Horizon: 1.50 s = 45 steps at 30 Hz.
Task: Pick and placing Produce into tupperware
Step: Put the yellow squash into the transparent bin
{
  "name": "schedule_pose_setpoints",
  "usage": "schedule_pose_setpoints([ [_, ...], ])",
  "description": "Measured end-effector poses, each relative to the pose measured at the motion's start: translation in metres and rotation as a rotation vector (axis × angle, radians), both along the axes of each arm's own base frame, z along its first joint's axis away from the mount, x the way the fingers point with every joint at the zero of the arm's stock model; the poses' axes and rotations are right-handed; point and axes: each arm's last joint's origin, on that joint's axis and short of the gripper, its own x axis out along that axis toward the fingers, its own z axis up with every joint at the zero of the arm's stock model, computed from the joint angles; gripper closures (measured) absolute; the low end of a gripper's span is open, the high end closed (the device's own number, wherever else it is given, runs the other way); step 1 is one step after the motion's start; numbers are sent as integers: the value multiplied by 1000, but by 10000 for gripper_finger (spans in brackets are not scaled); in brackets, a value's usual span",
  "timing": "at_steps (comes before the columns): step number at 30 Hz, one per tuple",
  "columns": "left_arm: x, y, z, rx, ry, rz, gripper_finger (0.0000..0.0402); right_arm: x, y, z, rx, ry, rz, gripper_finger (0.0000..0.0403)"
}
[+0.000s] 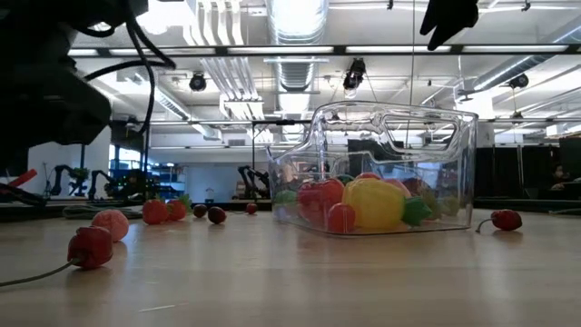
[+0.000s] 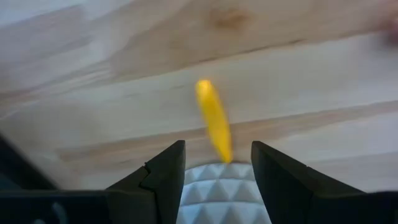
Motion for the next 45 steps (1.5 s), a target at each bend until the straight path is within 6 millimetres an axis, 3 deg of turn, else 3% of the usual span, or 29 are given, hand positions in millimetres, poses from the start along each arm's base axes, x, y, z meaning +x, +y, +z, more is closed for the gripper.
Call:
schedule_pose_setpoints([
  [15, -8, 1, -20, -41, -40, 29, 236, 13, -4, -7, 13, 41, 0, 74],
  [30, -16, 5, -30, -22, -9, 21, 349, 14, -4, -7, 10, 32, 0, 81],
  [45, -15, 6, -29, -14, -14, 26, 359, 14, -4, -7, 8, 32, 3, 85],
])
